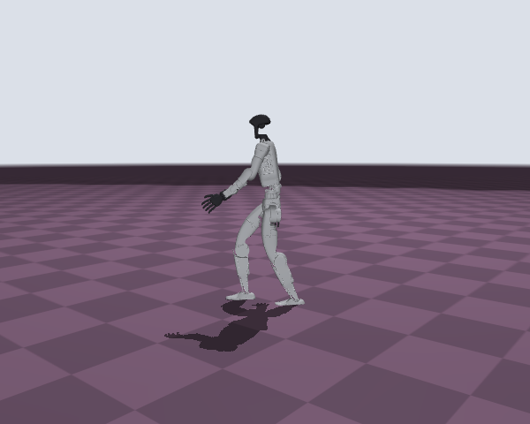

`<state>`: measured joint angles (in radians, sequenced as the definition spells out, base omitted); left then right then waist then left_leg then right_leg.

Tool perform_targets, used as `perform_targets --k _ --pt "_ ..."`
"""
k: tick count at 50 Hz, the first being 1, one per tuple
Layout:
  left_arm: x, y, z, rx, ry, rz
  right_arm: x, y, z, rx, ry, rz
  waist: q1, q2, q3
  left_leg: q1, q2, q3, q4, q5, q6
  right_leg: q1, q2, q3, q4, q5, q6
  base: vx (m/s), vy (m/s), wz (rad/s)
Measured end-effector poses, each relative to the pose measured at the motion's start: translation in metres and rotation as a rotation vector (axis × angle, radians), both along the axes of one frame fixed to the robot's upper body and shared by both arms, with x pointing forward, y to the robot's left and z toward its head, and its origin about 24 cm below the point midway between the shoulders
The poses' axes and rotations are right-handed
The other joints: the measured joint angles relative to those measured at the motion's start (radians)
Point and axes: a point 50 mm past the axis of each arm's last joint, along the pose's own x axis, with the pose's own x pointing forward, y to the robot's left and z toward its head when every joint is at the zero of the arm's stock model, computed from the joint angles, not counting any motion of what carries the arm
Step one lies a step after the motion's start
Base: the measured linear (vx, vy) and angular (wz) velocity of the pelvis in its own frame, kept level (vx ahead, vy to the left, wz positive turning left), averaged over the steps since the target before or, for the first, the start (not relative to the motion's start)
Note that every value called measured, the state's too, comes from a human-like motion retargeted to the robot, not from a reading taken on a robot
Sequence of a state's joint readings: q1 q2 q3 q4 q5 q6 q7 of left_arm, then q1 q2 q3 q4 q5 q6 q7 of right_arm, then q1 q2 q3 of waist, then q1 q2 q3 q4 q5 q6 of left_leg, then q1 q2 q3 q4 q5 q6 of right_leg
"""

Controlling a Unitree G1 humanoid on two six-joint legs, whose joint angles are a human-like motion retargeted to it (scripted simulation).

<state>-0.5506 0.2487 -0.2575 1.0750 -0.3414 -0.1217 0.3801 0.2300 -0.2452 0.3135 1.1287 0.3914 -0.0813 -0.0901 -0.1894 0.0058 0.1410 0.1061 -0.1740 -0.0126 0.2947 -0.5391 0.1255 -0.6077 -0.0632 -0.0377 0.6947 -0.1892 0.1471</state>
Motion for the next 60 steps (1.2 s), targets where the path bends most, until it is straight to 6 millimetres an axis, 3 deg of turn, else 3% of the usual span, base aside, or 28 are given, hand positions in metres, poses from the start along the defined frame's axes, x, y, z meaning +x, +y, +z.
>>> perform_targets --k 2,4,6,8,10,12,15,18,22,25,28,30,32,34,35,38,40,43,48,51,54,57,60 --pt "0.006 -0.004 0.008 0.006 -0.038 -0.026 -0.002 -0.004 0.001 -0.014 0.006 -0.023 0.005 0.029 -0.006 0.017 0.029 0.000 0.042 -0.041 -0.010 0.013 0.041 0.001 -0.181 0.033 0.017 0.00 0.00 0.00" --pt "0.003 -0.007 0.005 -0.006 -0.039 -0.038 -0.003 -0.008 0.001 -0.029 0.009 -0.052 0.008 0.042 -0.013 0.033 0.040 -0.006 0.127 -0.078 -0.021 0.010 0.059 0.007 -0.166 0.044 0.011 0.00 0.00 0.00" --pt "-0.008 -0.012 -0.009 -0.043 0.002 -0.040 0.004 -0.011 0.001 -0.050 -0.006 -0.095 0.009 0.070 -0.021 0.027 0.068 -0.007 0.268 -0.082 -0.043 0.016 0.085 -0.003 -0.085 0.060 -0.013 0.01 -0.03 0.05" --pt "-0.030 -0.018 -0.033 -0.084 0.090 -0.044 0.017 -0.014 0.002 -0.072 -0.044 -0.150 0.011 0.108 -0.030 -0.029 0.115 0.004 0.491 -0.013 -0.080 0.026 0.120 -0.023 0.003 0.050 -0.052 0.00 -0.06 0.02" --pt "-0.060 -0.029 -0.063 -0.117 0.216 -0.075 0.042 -0.015 0.005 -0.081 -0.120 -0.198 0.019 0.156 -0.050 -0.164 0.189 0.023 0.786 0.126 -0.118 0.037 0.163 -0.053 0.044 0.001 -0.102 -0.03 -0.06 -0.02" --pt "-0.093 -0.040 -0.090 -0.122 0.363 -0.143 0.079 -0.015 0.014 -0.072 -0.243 -0.226 0.040 0.172 -0.070 -0.317 0.253 0.056 1.013 0.214 -0.105 0.071 0.186 -0.056 0.035 -0.055 -0.136 -0.02 -0.06 -0.07" --pt "-0.144 -0.051 -0.120 -0.107 0.564 -0.256 0.142 -0.011 0.039 -0.041 -0.478 -0.237 0.083 0.159 -0.086 -0.526 0.303 0.103 1.176 0.175 -0.047 0.173 0.200 -0.029 -0.045 -0.106 -0.144 -0.01 -0.03 -0.11" --pt "-0.193 -0.048 -0.139 -0.107 0.704 -0.300 0.196 -0.004 0.078 -0.001 -0.739 -0.209 0.125 0.129 -0.076 -0.658 0.302 0.136 1.073 0.105 -0.022 0.344 0.207 0.015 -0.170 -0.115 -0.123 -0.01 -0.01 -0.28" --pt "-0.244 -0.038 -0.150 -0.166 0.806 -0.258 0.244 0.004 0.135 0.044 -1.044 -0.165 0.163 0.082 -0.057 -0.720 0.230 0.159 0.615 0.107 -0.051 0.575 0.176 0.044 -0.332 -0.120 -0.097 0.01 0.01 -0.20" --pt "-0.270 -0.033 -0.153 -0.205 0.866 -0.221 0.262 0.010 0.169 0.072 -1.194 -0.135 0.175 0.039 -0.062 -0.684 0.129 0.144 0.170 0.162 -0.074 0.673 0.125 0.042 -0.378 -0.152 -0.082 0.00 0.00 0.00" --pt "-0.286 -0.032 -0.155 -0.218 0.922 -0.194 0.260 0.013 0.169 0.069 -1.198 -0.115 0.182 0.009 -0.072 -0.702 0.082 0.129 0.208 0.182 -0.053 0.697 0.096 0.053 -0.228 -0.202 -0.061 0.00 0.00 0.00" --pt "-0.286 -0.031 -0.156 -0.206 0.946 -0.185 0.248 0.016 0.148 0.052 -1.106 -0.094 0.181 -0.033 -0.082 -0.710 0.040 0.140 0.323 0.211 -0.024 0.684 0.051 0.061 -0.050 -0.192 -0.021 0.01 0.02 0.11" --pt "-0.275 -0.029 -0.156 -0.191 0.939 -0.160 0.226 0.023 0.114 0.047 -0.942 -0.044 0.169 -0.085 -0.099 -0.700 -0.015 0.154 0.395 0.206 0.008 0.616 -0.007 0.067 0.187 -0.064 0.043 0.00 0.04 0.23" --pt "-0.250 -0.026 -0.153 -0.175 0.888 -0.130 0.200 0.032 0.078 0.062 -0.751 0.017 0.152 -0.128 -0.119 -0.665 -0.064 0.156 0.393 0.189 0.034 0.494 -0.068 0.066 0.424 0.087 0.077 0.00 0.00 0.00" --pt "-0.234 -0.024 -0.150 -0.168 0.849 -0.115 0.185 0.035 0.063 0.071 -0.654 0.047 0.144 -0.140 -0.125 -0.638 -0.080 0.150 0.377 0.177 0.043 0.430 -0.095 0.060 0.527 0.139 0.072 -0.01 0.05 0.01" --pt "-0.172 -0.020 -0.132 -0.155 0.667 -0.072 0.138 0.033 0.028 0.065 -0.400 0.099 0.117 -0.135 -0.108 -0.488 -0.098 0.103 0.271 0.136 0.044 0.269 -0.159 0.024 0.691 0.081 -0.015 -0.01 0.06 -0.02" --pt "-0.130 -0.019 -0.112 -0.157 0.527 -0.044 0.109 0.025 0.015 0.048 -0.279 0.097 0.094 -0.119 -0.086 -0.367 -0.097 0.064 0.179 0.121 0.034 0.182 -0.175 0.001 0.696 -0.001 -0.058 0.00 0.00 0.00" --pt "-0.075 -0.017 -0.078 -0.159 0.321 -0.025 0.072 0.012 0.006 0.014 -0.159 0.047 0.058 -0.085 -0.054 -0.204 -0.080 0.019 0.066 0.100 0.019 0.089 -0.161 -0.035 0.536 -0.080 -0.076 -0.01 0.00 0.16" --pt "-0.014 -0.018 -0.018 -0.120 0.041 -0.064 0.034 -0.007 0.002 -0.042 -0.057 -0.047 0.030 -0.011 -0.021 -0.017 -0.013 -0.015 -0.033 0.041 0.006 0.047 -0.047 -0.065 -0.024 -0.040 -0.010 0.00 0.00 0.09" --pt "0.001 -0.019 0.002 -0.081 -0.044 -0.093 0.022 -0.013 0.002 -0.067 -0.032 -0.070 0.028 0.004 -0.021 0.023 0.000 -0.021 0.010 -0.028 0.004 0.026 -0.002 -0.037 -0.218 -0.032 0.021 0.00 0.00 0.00" --pt "0.003 -0.021 0.005 -0.080 -0.060 -0.104 0.021 -0.017 0.003 -0.088 -0.028 -0.093 0.029 0.037 -0.019 0.050 0.029 -0.027 0.119 -0.095 -0.006 0.035 0.038 -0.036 -0.207 0.015 0.008 0.00 0.00 0.00" --pt "-0.015 -0.026 -0.017 -0.120 0.014 -0.099 0.027 -0.021 0.004 -0.113 -0.048 -0.140 0.029 0.079 -0.017 0.036 0.076 -0.019 0.336 -0.095 -0.039 0.040 0.076 -0.049 -0.051 0.038 -0.032 0.03 -0.06 0.09" --pt "-0.049 -0.033 -0.052 -0.151 0.156 -0.106 0.045 -0.022 0.006 -0.125 -0.109 -0.194 0.036 0.129 -0.031 -0.078 0.151 0.007 0.671 0.046 -0.100 0.055 0.127 -0.073 0.045 0.000 -0.090 0.00 -0.06 0.02"
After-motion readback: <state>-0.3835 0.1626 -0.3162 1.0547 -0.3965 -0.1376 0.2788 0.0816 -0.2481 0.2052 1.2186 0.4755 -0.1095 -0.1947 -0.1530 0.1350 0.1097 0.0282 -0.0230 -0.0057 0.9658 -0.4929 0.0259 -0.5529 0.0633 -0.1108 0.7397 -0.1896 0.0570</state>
